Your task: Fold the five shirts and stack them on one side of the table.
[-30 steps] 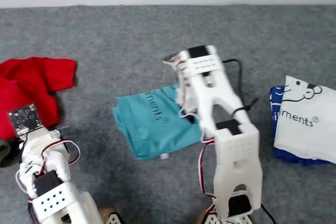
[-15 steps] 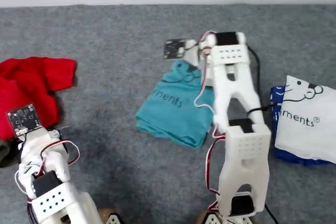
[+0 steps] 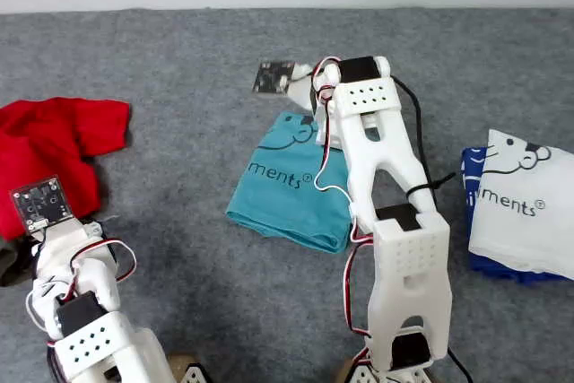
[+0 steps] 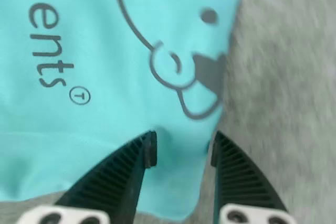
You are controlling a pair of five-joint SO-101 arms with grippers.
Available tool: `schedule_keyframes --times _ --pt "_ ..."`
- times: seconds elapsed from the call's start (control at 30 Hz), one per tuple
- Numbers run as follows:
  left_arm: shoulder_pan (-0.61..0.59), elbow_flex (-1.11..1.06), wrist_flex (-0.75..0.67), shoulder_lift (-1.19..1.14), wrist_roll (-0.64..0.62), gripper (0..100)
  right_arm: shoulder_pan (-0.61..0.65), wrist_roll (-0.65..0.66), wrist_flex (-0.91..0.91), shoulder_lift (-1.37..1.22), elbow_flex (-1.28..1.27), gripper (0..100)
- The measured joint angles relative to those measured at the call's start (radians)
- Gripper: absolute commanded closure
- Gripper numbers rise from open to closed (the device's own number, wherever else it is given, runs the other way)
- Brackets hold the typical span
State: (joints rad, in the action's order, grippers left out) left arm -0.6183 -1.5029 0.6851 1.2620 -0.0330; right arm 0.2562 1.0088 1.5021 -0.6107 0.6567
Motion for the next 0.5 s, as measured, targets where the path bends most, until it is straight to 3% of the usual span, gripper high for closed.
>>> schedule_keyframes --times 0.13,0.3,0.4,0.5 --pt "0.002 0.0 0.0 0.0 0.0 98 -0.002 -0.226 0.074 0.072 0.0 80.8" --pt "0.0 0.0 0.0 0.0 0.0 98 0.0 -0.626 0.241 0.114 0.0 80.8" --pt "0.0 0.0 0.0 0.0 0.0 98 -0.008 -0.845 0.252 0.137 -0.005 79.8" --pt "0.0 0.0 0.0 0.0 0.0 98 -0.025 -0.979 0.252 0.18 -0.057 68.6"
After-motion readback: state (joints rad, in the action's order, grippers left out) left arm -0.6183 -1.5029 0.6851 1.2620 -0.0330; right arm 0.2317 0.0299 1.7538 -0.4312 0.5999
